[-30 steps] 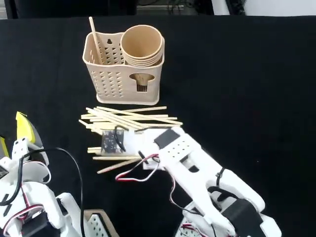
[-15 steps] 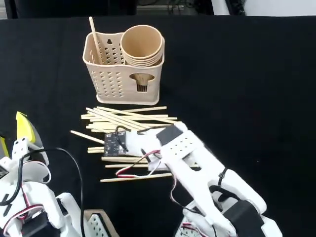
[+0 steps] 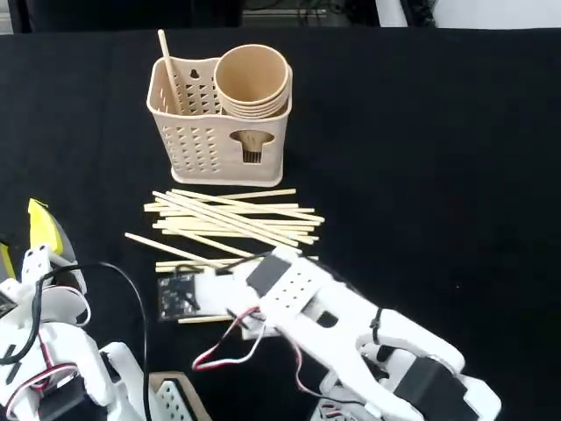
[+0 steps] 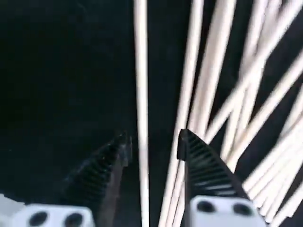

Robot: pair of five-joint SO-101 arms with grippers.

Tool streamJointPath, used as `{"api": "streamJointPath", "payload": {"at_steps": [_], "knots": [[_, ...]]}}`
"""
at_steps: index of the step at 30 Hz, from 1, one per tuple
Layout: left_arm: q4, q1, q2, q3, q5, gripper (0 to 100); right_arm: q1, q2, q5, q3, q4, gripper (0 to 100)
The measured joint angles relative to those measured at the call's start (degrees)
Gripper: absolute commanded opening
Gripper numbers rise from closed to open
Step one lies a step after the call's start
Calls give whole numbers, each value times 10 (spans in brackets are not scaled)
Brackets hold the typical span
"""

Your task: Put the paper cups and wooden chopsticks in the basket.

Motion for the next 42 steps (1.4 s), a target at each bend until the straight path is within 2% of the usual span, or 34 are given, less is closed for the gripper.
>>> {"api": "streamJointPath", "payload": {"at_steps": [11, 13, 18, 37, 42], "knots": [[0, 0, 0, 0, -4, 209, 19, -3, 6, 85, -111, 173], [0, 0, 0, 0, -4, 209, 20, -4, 7, 98, -110, 162], [3, 0, 0, 0, -4, 209, 20, -4, 7, 100, -114, 38], [18, 0, 0, 0, -4, 209, 22, -4, 5, 100, -112, 11], [18, 0, 0, 0, -4, 209, 28, -5, -9, 66, -48, 11]]}}
